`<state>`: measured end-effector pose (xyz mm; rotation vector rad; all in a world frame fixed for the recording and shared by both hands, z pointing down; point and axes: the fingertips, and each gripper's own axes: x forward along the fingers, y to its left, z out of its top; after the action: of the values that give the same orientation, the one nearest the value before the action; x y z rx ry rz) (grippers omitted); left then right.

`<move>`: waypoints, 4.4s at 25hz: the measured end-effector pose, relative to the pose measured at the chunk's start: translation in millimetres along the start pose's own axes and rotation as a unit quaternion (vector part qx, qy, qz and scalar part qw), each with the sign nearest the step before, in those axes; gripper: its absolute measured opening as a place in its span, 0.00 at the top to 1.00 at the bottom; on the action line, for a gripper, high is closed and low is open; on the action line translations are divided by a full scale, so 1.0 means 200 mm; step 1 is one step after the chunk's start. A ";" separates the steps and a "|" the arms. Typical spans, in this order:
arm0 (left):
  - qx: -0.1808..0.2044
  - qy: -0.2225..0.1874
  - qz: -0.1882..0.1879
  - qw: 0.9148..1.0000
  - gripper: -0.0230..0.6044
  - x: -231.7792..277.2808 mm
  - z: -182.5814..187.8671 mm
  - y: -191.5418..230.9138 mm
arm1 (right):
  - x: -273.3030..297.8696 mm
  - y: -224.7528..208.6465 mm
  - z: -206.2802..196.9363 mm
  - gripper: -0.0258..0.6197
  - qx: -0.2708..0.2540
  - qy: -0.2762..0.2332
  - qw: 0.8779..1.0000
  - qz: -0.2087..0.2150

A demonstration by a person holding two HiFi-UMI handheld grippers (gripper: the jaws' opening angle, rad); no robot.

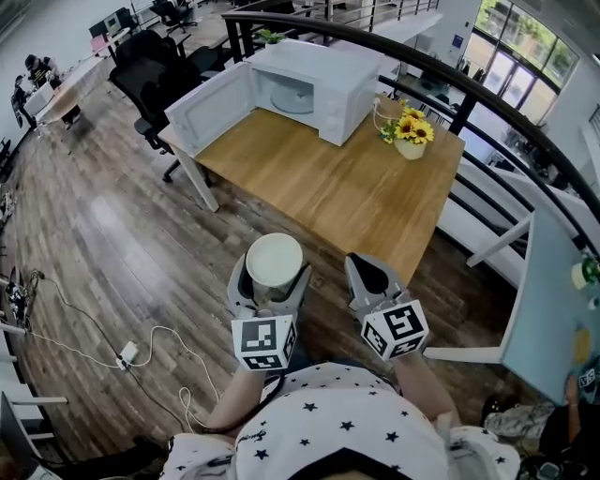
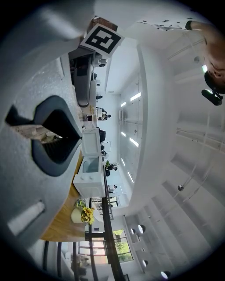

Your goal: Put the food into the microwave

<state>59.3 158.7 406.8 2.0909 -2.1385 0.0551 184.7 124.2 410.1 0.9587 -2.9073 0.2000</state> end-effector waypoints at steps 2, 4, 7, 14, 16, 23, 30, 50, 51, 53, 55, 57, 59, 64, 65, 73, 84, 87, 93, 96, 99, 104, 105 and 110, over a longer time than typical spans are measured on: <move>0.000 0.001 -0.002 1.000 0.22 0.07 0.01 0.05 | 0.08 -0.02 0.01 0.95 0.000 0.001 1.000 -0.001; 0.001 0.001 -0.004 1.000 0.22 0.13 0.03 0.10 | 0.17 -0.04 0.02 0.95 -0.001 0.001 1.000 -0.002; 0.002 0.001 -0.008 1.000 0.22 0.24 0.06 0.18 | 0.30 -0.07 0.05 0.95 -0.003 0.000 1.000 -0.006; 0.006 0.009 -0.026 1.000 0.22 0.47 0.13 0.37 | 0.58 -0.11 0.12 0.95 -0.002 0.004 1.000 -0.019; 0.007 0.010 -0.033 0.999 0.22 0.53 0.16 0.42 | 0.65 -0.11 0.14 0.95 0.000 0.006 1.000 -0.024; 0.011 0.017 -0.056 0.998 0.22 0.74 0.20 0.59 | 0.89 -0.15 0.16 0.95 0.001 0.010 0.999 -0.044; 0.010 0.020 -0.077 0.997 0.22 0.93 0.23 0.72 | 1.12 -0.20 0.19 0.95 0.000 0.013 0.998 -0.060; 0.006 0.031 -0.090 0.995 0.22 1.37 0.24 1.02 | 1.57 -0.31 0.20 0.95 0.011 0.021 0.997 -0.071; 0.006 0.032 -0.091 0.995 0.22 1.40 0.24 1.02 | 1.58 -0.33 0.20 0.95 0.011 0.022 0.997 -0.071; 0.008 0.034 -0.093 0.995 0.22 1.47 0.23 1.03 | 1.63 -0.36 0.18 0.95 0.012 0.024 0.997 -0.071; 0.011 0.036 -0.095 0.995 0.22 1.54 0.23 1.04 | 1.68 -0.40 0.18 0.95 0.013 0.023 0.997 -0.069; 0.014 0.038 -0.095 0.995 0.22 1.62 0.23 1.05 | 1.75 -0.44 0.18 0.95 0.014 0.022 0.997 -0.066; 0.017 0.038 -0.098 0.994 0.22 1.71 0.23 1.05 | 1.81 -0.48 0.19 0.95 0.015 0.021 0.998 -0.065; 0.031 0.041 -0.112 0.992 0.22 1.94 0.24 1.06 | 1.96 -0.59 0.20 0.95 0.018 0.026 0.997 -0.064; 0.032 0.043 -0.114 0.992 0.22 1.99 0.24 1.07 | 1.99 -0.62 0.20 0.95 0.019 0.028 0.997 -0.065; 0.034 0.059 -0.127 0.990 0.22 2.32 0.23 1.09 | 2.19 -0.83 0.18 0.95 0.029 0.045 0.996 -0.077; 0.040 0.078 -0.142 0.986 0.22 2.71 0.14 1.10 | 2.38 -1.03 0.10 0.95 0.047 0.073 0.993 -0.083; 0.043 0.083 -0.145 0.985 0.22 2.79 0.10 1.10 | 2.42 -1.07 0.06 0.95 0.051 0.081 0.992 -0.084; 0.049 0.091 -0.149 0.983 0.22 2.95 0.04 1.11 | 2.48 -1.13 0.00 0.95 0.061 0.089 0.990 -0.089; 0.051 0.095 -0.148 0.983 0.22 3.02 0.01 1.12 | 2.50 -1.16 -0.03 0.95 0.066 0.095 0.989 -0.092; 0.054 0.099 -0.147 0.983 0.22 3.10 -0.02 1.12 | 2.51 -1.19 -0.06 0.95 0.072 0.099 0.988 -0.097; 0.060 0.111 -0.146 0.981 0.22 3.22 -0.09 1.11 | 2.52 -1.22 -0.10 0.95 0.080 0.104 0.986 -0.103; 0.062 0.114 -0.146 0.981 0.22 3.24 -0.10 1.11 | 2.52 -1.22 -0.10 0.95 0.081 0.105 0.986 -0.103; 0.068 0.122 -0.148 0.979 0.22 3.35 -0.15 1.09 | 2.52 -1.23 -0.14 0.95 0.086 0.114 0.984 -0.103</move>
<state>-166.6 -494.9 541.5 2.3173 -1.7114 0.4122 -71.4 -363.9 518.8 1.1677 -2.5953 0.5163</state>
